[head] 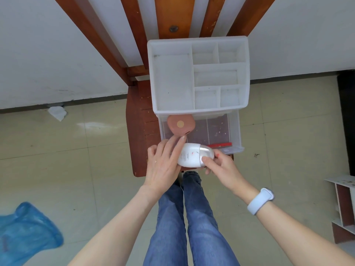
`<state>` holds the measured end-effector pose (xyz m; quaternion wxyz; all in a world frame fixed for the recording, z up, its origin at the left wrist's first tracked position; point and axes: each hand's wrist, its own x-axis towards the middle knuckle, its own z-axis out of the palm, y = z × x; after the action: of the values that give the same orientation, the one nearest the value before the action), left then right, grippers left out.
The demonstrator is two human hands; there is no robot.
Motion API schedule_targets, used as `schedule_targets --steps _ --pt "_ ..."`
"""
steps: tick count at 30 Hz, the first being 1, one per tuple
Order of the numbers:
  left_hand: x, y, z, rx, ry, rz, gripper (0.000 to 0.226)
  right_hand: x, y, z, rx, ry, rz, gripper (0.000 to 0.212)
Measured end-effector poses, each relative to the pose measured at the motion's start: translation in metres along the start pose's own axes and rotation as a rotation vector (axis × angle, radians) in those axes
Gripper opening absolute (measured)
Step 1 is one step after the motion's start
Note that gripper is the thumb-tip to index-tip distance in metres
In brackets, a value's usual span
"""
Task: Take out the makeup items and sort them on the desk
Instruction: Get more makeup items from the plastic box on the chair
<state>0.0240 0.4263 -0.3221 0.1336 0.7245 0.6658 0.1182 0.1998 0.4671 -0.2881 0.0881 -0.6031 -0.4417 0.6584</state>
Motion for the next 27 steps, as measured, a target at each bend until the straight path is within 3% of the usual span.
schedule_targets --steps 3,8,10,13,16,22,27 --pt "0.0 -0.001 -0.001 -0.027 0.0 0.063 0.063 0.004 0.001 0.007 0.067 0.018 0.087 0.008" --pt "0.005 -0.003 -0.009 -0.099 0.031 0.044 0.049 0.012 -0.004 0.008 0.167 -0.004 0.096 0.028" --pt "0.003 -0.004 -0.017 -0.242 0.049 -0.099 0.043 0.02 -0.008 0.006 0.072 0.076 0.059 0.029" --pt "-0.005 -0.003 -0.03 -0.624 0.12 -0.535 0.028 0.042 -0.018 0.01 -0.103 0.294 -0.021 0.024" --pt "-0.012 -0.009 -0.036 -0.867 0.183 -0.854 0.014 0.065 -0.032 0.027 -0.245 0.356 -0.028 0.048" --pt "-0.021 -0.023 -0.041 -1.06 0.162 -0.973 0.022 0.088 -0.04 0.063 -0.357 0.457 0.037 0.071" --pt "-0.022 -0.033 -0.04 -1.218 0.087 -1.078 0.015 0.088 -0.04 0.064 -0.194 0.486 0.037 0.053"
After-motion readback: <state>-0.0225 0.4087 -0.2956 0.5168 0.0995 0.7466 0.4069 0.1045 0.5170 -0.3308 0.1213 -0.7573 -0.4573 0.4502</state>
